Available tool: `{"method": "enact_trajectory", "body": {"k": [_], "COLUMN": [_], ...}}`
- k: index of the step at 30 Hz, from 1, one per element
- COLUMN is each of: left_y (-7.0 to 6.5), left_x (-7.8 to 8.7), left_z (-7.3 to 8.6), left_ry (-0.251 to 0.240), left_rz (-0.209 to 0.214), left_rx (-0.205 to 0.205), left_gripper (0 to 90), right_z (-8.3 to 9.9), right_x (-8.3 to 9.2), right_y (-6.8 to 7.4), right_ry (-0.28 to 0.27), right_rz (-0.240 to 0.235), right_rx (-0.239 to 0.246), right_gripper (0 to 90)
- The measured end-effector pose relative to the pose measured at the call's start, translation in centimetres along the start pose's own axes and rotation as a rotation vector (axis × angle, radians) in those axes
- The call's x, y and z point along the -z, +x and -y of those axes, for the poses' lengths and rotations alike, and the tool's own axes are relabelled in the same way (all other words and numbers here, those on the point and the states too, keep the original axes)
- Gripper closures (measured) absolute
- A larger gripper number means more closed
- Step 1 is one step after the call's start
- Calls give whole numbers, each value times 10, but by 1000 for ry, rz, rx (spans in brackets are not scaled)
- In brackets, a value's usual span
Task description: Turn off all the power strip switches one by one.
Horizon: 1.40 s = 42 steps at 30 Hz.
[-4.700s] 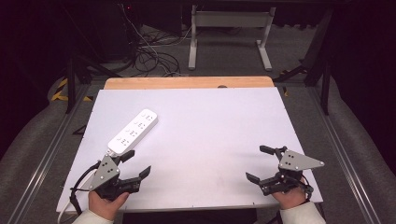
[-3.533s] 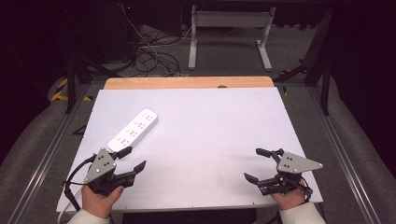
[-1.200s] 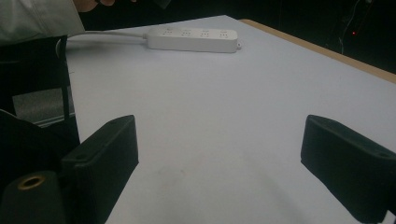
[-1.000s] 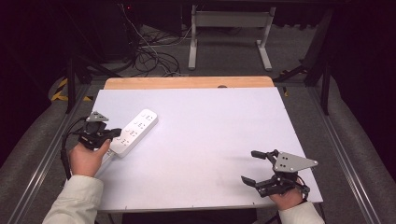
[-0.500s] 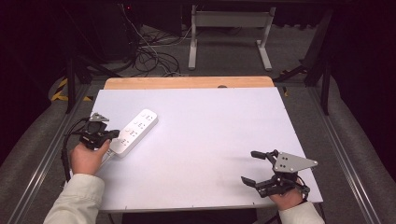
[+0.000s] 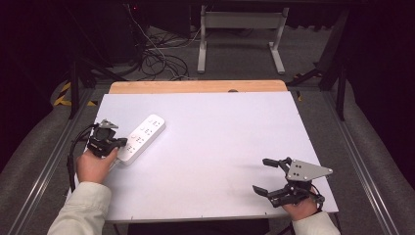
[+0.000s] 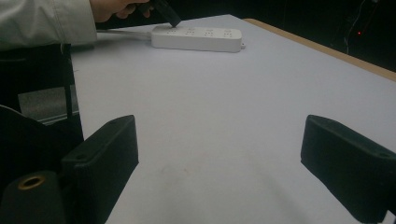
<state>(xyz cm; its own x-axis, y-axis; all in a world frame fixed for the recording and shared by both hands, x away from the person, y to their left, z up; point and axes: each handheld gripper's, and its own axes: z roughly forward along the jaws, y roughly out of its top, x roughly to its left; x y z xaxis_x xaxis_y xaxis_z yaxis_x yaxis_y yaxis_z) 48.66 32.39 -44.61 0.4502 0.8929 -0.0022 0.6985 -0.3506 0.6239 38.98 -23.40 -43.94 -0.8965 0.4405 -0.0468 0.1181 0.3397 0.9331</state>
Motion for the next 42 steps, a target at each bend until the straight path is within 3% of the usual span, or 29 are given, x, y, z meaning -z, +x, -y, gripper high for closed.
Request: {"method": "enact_trajectory", "body": {"k": [7, 10, 24, 30, 34, 38, 42], "left_y": [0, 0, -2, -4, -1, -3, 3], "left_x": [-3, -3, -4, -4, -4, -4, -5], "left_z": [1, 1, 6, 6, 8, 8, 11], "left_ry": [7, 0, -29, -29, -43, -45, -59], "left_rz": [0, -16, -28, -42, -24, -34, 2], "left_rx": [14, 3, 21, 7, 26, 20, 57], "left_gripper": [900, 900, 900, 900, 900, 900, 900], "right_z": [0, 0, 0, 0, 0, 0, 0], "right_x": [0, 0, 0, 0, 0, 0, 0], "right_y": [1, 1, 1, 2, 2, 2, 2], "right_ry": [-2, -2, -1, -2, -3, -3, -2], "right_rz": [-6, -8, -15, -16, -16, -17, -17], "right_rx": [6, 6, 6, 7, 9, 9, 11], "right_gripper": [118, 118, 118, 118, 118, 118, 118]}}
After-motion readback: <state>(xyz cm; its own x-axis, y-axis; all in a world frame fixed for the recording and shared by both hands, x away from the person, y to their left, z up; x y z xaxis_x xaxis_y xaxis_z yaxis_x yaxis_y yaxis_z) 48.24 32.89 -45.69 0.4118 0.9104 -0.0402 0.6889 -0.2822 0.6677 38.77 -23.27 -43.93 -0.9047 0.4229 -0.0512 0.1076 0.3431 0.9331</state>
